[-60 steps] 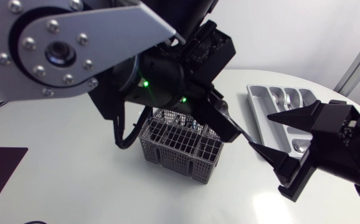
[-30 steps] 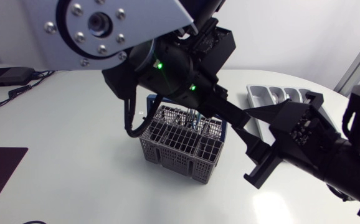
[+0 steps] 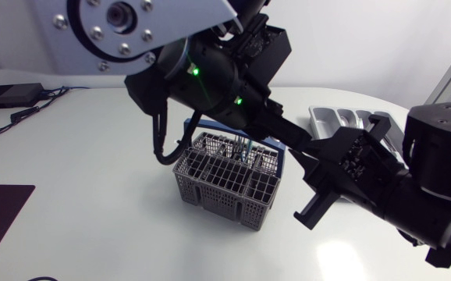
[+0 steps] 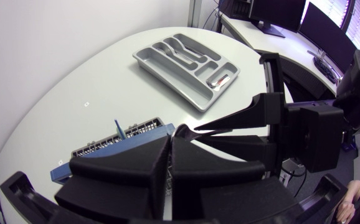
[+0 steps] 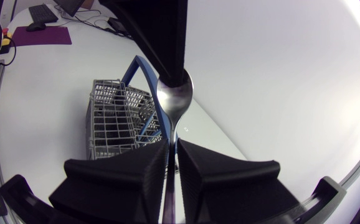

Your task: Unload the cutlery basket into the drawer organizer.

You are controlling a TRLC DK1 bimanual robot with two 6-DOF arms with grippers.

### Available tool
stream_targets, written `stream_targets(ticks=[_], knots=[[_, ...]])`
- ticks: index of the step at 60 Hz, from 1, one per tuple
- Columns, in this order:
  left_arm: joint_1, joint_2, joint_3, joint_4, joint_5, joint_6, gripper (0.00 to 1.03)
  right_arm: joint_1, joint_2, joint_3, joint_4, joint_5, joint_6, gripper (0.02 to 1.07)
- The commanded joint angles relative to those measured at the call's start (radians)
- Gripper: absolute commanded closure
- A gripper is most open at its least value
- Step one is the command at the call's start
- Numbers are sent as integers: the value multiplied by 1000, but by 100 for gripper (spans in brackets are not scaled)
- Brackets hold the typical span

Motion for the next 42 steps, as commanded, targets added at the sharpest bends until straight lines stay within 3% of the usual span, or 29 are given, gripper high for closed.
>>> stream_targets(ticks=[1,12,20,25,27,31,42], knots=[[10,24,28,-10,9,-28,98,0,7,-26,12,13,-17,97],[13,27,28,-13,10,-33,95,0,9,-28,6,10,-20,101],[17,27,31,-18,15,-38,75,0,3,-26,-11,0,-20,101],[20,25,34,-18,16,-41,61,0,-5,-29,-24,-6,-20,101],[25,22,38,-19,19,-45,49,0,-14,-33,-31,-12,-20,101],[34,18,43,-19,21,-45,40,-4,-29,-39,-45,-24,-20,101],[71,-17,52,-19,19,-45,29,-80,-98,-57,-110,-109,-40,101]])
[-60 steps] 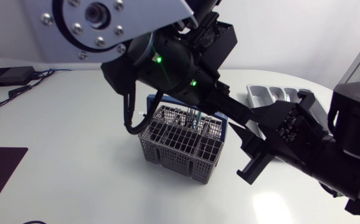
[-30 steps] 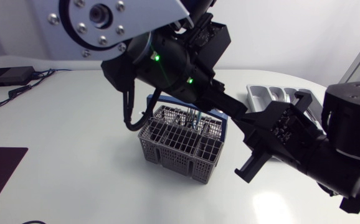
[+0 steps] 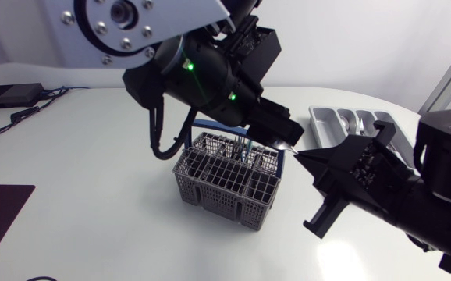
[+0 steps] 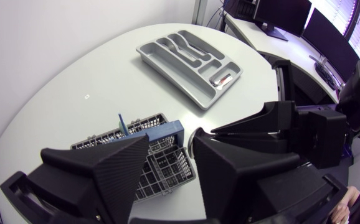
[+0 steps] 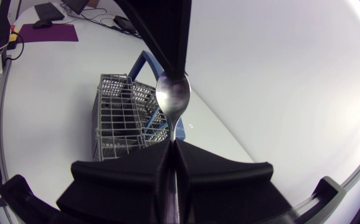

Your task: Unload the cutlery basket into the drawer organizer.

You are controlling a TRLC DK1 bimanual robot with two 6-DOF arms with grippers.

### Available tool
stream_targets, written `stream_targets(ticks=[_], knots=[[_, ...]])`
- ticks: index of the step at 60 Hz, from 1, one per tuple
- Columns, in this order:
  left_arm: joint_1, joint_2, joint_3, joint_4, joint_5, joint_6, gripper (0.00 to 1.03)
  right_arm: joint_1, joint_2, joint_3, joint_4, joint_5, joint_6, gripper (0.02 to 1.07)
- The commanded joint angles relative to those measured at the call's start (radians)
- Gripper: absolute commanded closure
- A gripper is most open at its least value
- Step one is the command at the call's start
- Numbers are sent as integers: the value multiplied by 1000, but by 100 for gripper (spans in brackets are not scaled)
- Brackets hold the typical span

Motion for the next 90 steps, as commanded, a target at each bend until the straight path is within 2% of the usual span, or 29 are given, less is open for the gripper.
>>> stream_targets(ticks=[1,10,16,17,24,33,39,56,62,77,81,90], knots=[[37,-33,43,2,-8,-18,29,-54,-46,-38,-50,-53,-27,101],[91,-70,39,2,-8,-4,26,-254,-106,-45,-116,-241,-84,101],[120,-99,18,2,-8,2,26,-464,-116,-54,-145,-438,-146,101],[124,-107,9,4,-8,4,26,-527,-116,-54,-152,-503,-168,101],[126,-137,-42,8,-8,21,26,-737,-93,-60,-169,-693,-254,101],[124,-174,-129,25,-8,59,26,-930,5,-60,-174,-860,-372,101],[117,-196,-203,48,-8,90,26,-1022,100,-55,-149,-932,-436,101],[114,-213,-295,88,-8,108,26,-1196,454,75,-149,-1049,-639,101],[111,-210,-304,93,-6,111,26,-1229,583,150,-163,-1049,-708,101],[101,-203,-353,108,-6,130,23,-1334,893,399,-378,-1032,-1005,101],[101,-202,-361,114,-6,130,23,-1355,962,460,-442,-1004,-1108,101],[95,-199,-370,114,-6,133,20,-1406,1091,577,-501,-935,-1223,101]])
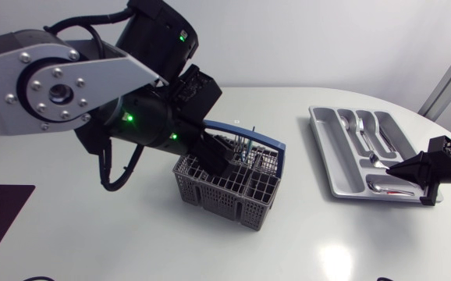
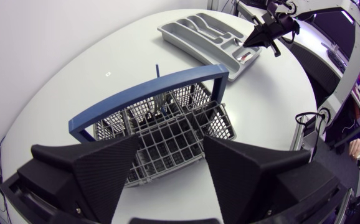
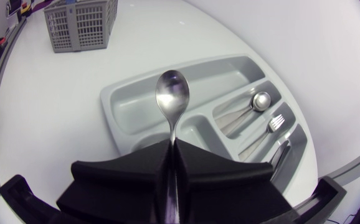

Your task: Unload the cutlery basket into the drawer organizer.

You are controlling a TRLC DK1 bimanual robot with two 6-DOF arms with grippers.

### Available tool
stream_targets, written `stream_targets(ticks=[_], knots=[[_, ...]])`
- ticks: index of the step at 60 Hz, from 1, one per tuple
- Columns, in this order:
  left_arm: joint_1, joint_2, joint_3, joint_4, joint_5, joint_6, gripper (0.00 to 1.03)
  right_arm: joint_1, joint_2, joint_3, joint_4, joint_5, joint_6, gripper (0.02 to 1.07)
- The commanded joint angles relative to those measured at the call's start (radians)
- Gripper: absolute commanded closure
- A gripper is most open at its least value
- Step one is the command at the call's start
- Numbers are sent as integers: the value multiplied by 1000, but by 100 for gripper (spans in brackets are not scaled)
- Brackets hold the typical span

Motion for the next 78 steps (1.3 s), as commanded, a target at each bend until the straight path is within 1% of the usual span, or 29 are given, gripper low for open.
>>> stream_targets(ticks=[1,3,8,12,17,23,27,34,42,47,51,53,59,62,64,72,78], knots=[[-9,-13,-28,8,-1,15,20,-26,75,66,-44,23,-114,101],[-12,-12,-31,9,-1,17,20,-30,101,86,-69,36,-150,101],[-15,-2,-44,18,-1,18,18,-35,146,106,-66,72,-185,101],[-15,5,-54,34,-1,18,17,-35,173,106,-8,103,-179,101],[-15,16,-67,46,-1,18,17,-36,201,115,21,114,-174,101],[-15,27,-73,57,-1,20,17,-30,205,85,80,146,-177,100],[-17,39,-73,61,-3,20,17,-26,204,66,109,164,-176,91],[-23,54,-76,67,-3,24,17,-21,198,40,147,190,-176,67],[-26,70,-77,77,-3,32,17,-20,179,25,156,195,-165,57],[-29,76,-76,77,-3,37,17,-20,150,10,155,190,-160,48],[-30,77,-73,78,-3,37,17,-18,104,-4,153,177,-134,38],[-30,79,-73,78,-3,37,17,-16,83,-7,149,167,-125,34],[-30,88,-77,78,-3,44,17,-12,8,-26,130,131,-90,32],[-32,99,-79,78,-3,52,17,-7,-41,-35,107,101,-67,26],[-33,107,-79,78,-3,52,17,0,-75,-46,92,85,-50,24],[-36,139,-77,81,-3,53,17,49,-201,-116,80,55,27,24],[-29,174,-77,104,-10,57,18,85,-287,-170,69,39,62,23]])
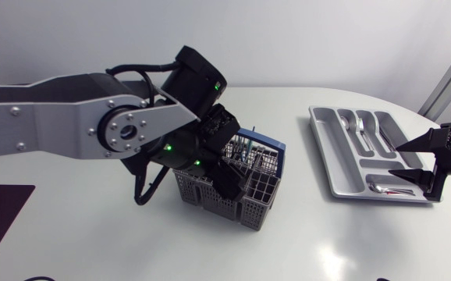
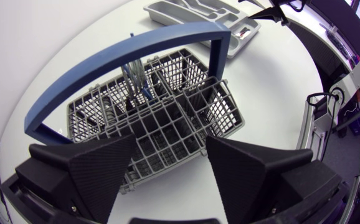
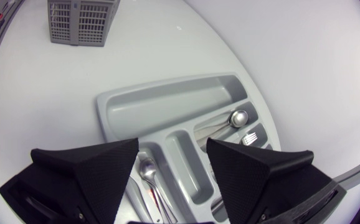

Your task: Unload the cutlery basket into the drawer organizer.

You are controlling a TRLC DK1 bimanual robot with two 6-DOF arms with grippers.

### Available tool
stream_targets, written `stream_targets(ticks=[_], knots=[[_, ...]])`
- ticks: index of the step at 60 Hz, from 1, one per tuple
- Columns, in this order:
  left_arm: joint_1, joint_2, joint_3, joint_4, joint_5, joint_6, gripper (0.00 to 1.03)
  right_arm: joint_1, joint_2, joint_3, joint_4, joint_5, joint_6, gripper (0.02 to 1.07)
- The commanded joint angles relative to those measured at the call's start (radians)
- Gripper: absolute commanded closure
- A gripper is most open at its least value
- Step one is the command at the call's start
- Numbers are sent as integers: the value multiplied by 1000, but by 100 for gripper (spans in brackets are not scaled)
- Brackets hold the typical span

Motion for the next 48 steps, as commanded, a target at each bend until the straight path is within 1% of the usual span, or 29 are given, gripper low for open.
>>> stream_targets(ticks=[1,8,18,26,33,38,48], knots=[[1,48,-27,20,-16,15,18,33,-71,-68,-30,-18,51,22],[1,95,-25,46,-61,24,17,89,-164,-130,-42,-30,103,21],[10,155,-22,49,-68,30,17,183,-289,-199,-37,-35,195,21],[12,164,-22,45,-78,28,17,275,-356,-208,-19,-33,311,21],[12,62,-45,36,-79,30,17,373,-370,-196,42,-7,459,21],[13,-23,-73,34,-78,44,17,451,-359,-199,144,48,584,21],[42,-184,-169,25,-74,77,17,545,-247,-150,254,103,746,20]])
